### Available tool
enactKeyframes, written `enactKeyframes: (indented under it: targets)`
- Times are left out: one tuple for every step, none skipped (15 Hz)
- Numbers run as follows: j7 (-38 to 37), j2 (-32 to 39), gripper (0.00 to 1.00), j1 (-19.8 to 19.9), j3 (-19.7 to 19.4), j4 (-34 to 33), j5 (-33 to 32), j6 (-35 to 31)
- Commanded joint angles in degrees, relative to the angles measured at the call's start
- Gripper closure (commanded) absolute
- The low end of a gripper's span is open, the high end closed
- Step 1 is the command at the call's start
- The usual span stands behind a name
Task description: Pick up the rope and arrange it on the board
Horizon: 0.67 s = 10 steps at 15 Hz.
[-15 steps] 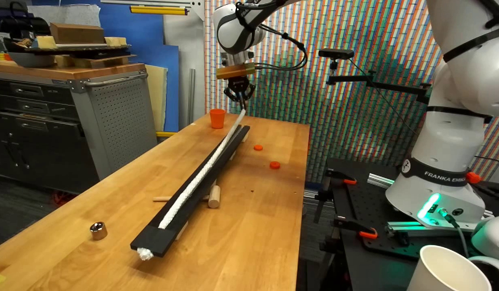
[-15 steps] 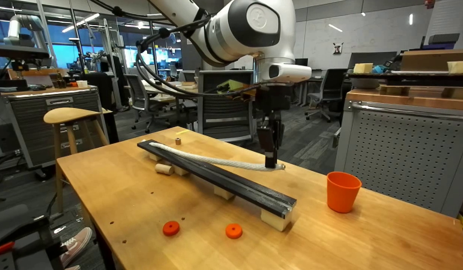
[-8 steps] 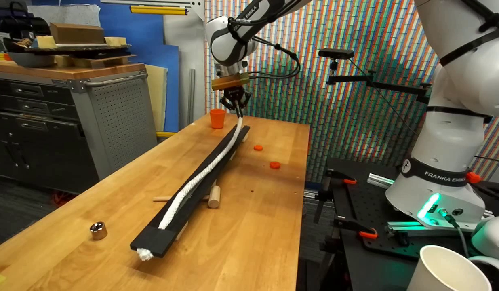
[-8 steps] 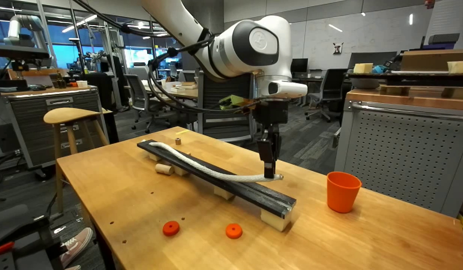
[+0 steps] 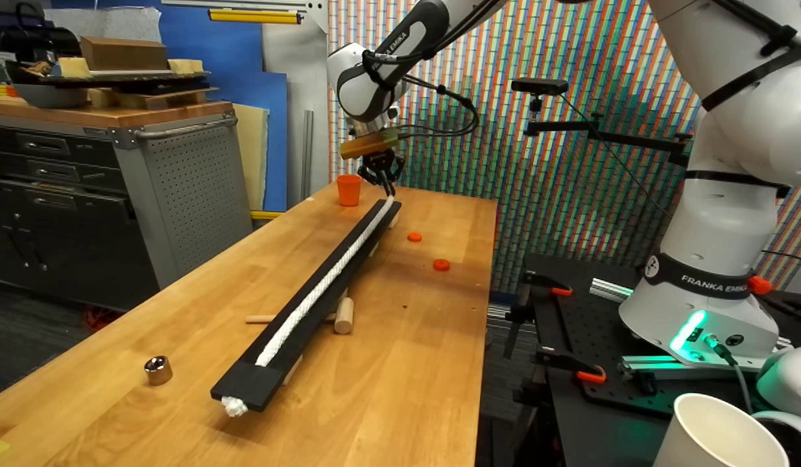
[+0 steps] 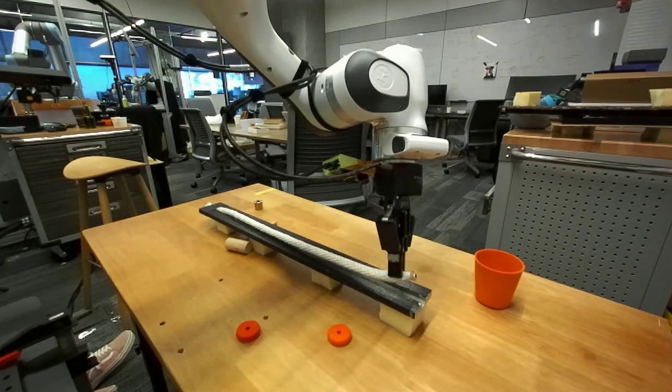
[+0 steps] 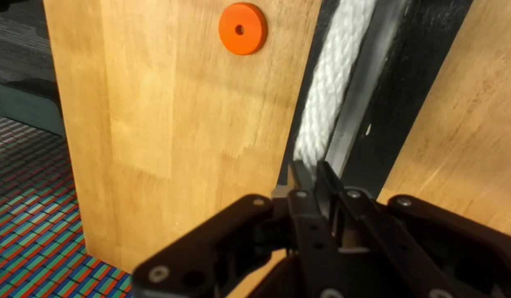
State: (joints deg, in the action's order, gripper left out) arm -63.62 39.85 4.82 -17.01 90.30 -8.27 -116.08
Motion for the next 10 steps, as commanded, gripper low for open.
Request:
enactKeyframes:
  targets:
    - [-2.93,2.16,0.98,-0.01,-1.02,-2.99,-1.06,2.02]
    - [-3.52,2.47,0.98,-0.02,-0.99,-3.05,-1.04,1.82]
    - [-4.05,2.87,0.98,0.01,-0.86,-3.23,-0.86,1.7]
    - [-4.66,3.28,0.98,0.01,-0.81,-3.5,-0.75,1.76]
    - [-5.25,3.67,0.98,0.07,-0.71,-3.85,-0.48,1.78]
    - [-5.99,4.09,0.98,0.14,-0.63,-4.31,-0.17,1.8]
    - [-6.87,4.52,0.98,0.14,-0.66,-4.76,-0.06,1.86]
    - [-7.64,4.85,0.98,0.22,-0.59,-5.13,0.16,1.85]
    - [-8.55,5.22,0.98,0.22,-0.61,-5.55,0.25,1.88]
    - [-9.39,5.44,0.98,0.21,-0.62,-5.81,0.25,1.69]
